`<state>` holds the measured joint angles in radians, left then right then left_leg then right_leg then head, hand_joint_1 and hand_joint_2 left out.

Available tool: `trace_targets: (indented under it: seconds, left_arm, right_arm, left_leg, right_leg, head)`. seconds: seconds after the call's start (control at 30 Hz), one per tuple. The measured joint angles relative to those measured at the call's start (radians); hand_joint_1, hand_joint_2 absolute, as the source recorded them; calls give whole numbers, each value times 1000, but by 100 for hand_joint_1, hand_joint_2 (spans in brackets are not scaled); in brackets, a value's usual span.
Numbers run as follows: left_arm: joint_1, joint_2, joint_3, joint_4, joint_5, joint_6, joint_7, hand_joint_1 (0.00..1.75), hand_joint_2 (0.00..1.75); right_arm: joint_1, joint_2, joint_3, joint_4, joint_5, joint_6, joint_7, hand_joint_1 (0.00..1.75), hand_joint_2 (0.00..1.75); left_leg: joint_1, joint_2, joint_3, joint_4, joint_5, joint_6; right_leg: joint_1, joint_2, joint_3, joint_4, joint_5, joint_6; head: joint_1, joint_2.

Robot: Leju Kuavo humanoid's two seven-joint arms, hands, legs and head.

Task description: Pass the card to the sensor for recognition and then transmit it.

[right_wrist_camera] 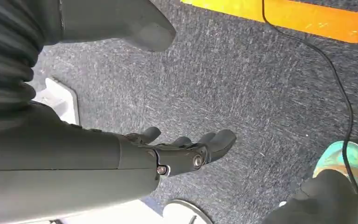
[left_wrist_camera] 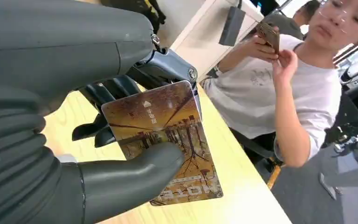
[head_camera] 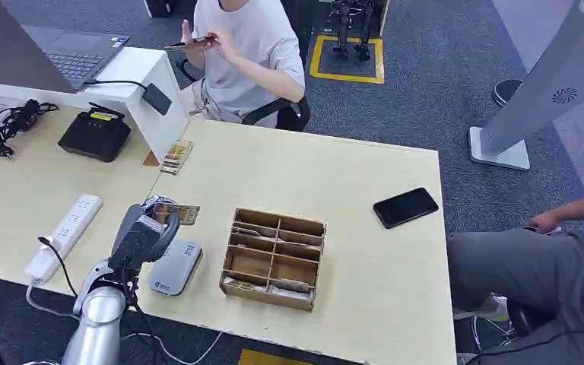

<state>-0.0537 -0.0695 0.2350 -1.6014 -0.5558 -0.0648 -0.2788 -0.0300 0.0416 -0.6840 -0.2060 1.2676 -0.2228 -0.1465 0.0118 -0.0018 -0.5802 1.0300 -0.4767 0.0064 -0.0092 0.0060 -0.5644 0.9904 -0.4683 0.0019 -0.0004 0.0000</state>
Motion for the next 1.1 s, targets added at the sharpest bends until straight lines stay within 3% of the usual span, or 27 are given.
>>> trace_targets:
  seconds: [0.33, 0.53, 1.1]
  left_arm:
    - [32, -43, 11, 6, -47, 59, 88, 175, 175]
    - [85, -64, 73, 34, -10, 52, 38, 175, 175]
    - [110, -90, 106, 35, -25, 34, 48, 175, 175]
  right_arm:
    - [-3, 0, -19, 0, 23, -1, -10, 0, 175]
    - [-3, 0, -29, 0, 34, -2, -7, 0, 175]
    - [-3, 0, -43, 0, 43, 0, -29, 0, 175]
  left_leg:
    - [0, 0, 0, 0, 0, 0]
    - [0, 0, 0, 0, 0, 0]
    - [0, 0, -1, 0, 0, 0]
  right_leg:
    - [0, 0, 0, 0, 0, 0]
    - [0, 0, 0, 0, 0, 0]
    - [0, 0, 0, 0, 0, 0]
  head:
    - [0, 0]
    - [0, 0]
    - [0, 0]
